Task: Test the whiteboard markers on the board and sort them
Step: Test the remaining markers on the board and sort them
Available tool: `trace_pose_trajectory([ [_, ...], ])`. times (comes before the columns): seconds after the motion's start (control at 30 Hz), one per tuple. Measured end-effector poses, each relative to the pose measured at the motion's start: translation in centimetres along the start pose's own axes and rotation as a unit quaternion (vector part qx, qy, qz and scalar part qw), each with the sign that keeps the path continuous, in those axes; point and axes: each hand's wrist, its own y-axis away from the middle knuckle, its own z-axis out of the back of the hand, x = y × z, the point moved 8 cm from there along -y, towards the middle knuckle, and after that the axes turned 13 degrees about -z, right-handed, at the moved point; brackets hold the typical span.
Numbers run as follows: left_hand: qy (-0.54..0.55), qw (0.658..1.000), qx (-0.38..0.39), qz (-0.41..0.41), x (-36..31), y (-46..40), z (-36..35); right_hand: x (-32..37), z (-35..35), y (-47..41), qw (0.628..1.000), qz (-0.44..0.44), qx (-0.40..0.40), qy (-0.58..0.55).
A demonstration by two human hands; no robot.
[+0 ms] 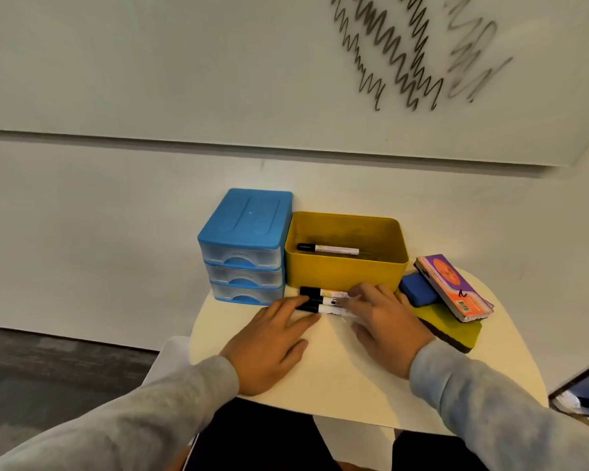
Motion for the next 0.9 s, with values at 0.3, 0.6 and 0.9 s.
trace_pose_trajectory([
  [0.3, -0.007, 1.0, -0.027, 0.01, 0.3, 0.0, 0.2, 1.0, 8.0, -9.6, 0.99, -0.034, -0.051, -0.13],
  [0.6, 0.013, 1.0, -0.01, 0.023, 0.6, -0.2, -0.2, -3.1, -0.1, -17.0, 0.962, -0.119, 0.222, 0.109],
  [0.9, 0.019, 0.999, 0.004, 0.025, 0.7, -0.2, -0.3, -3.6, -2.1, -18.2, 0.957, -0.131, 0.218, 0.136],
])
